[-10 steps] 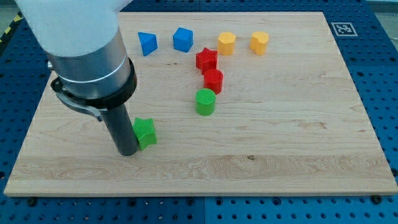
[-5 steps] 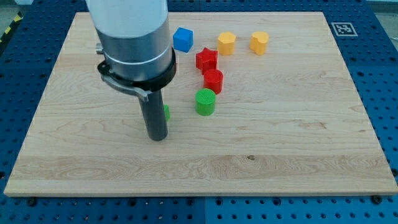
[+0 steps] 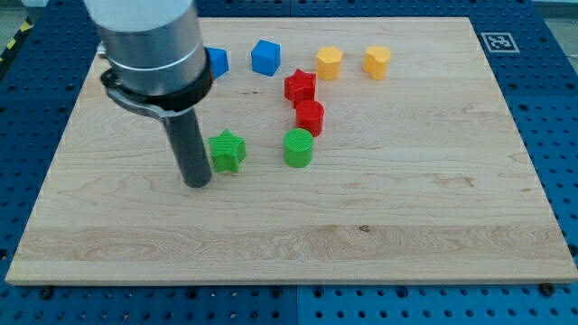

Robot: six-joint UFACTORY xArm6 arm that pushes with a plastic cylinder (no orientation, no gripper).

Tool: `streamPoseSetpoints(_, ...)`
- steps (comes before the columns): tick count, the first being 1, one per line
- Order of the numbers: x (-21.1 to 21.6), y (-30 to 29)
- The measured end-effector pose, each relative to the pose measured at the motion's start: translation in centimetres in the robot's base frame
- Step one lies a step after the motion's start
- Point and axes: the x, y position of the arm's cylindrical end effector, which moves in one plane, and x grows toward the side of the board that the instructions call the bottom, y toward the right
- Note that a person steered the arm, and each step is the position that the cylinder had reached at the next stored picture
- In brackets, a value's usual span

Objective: Place the green star to the top left of the green circle

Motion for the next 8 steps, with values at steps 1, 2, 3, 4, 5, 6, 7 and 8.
streamPoseSetpoints(1, -0.7, -1.6)
streamPoseSetpoints(2, -0.7, -0.8)
streamPoseSetpoints(3, -1.5, 2.0)
streamPoseSetpoints(4, -3.0, 4.8)
streamPoseSetpoints(5, -3.9, 7.1)
streamPoseSetpoints(6, -3.9, 7.4)
streamPoseSetpoints(7, -3.7, 5.0)
streamPoseSetpoints(8, -2.9, 3.2)
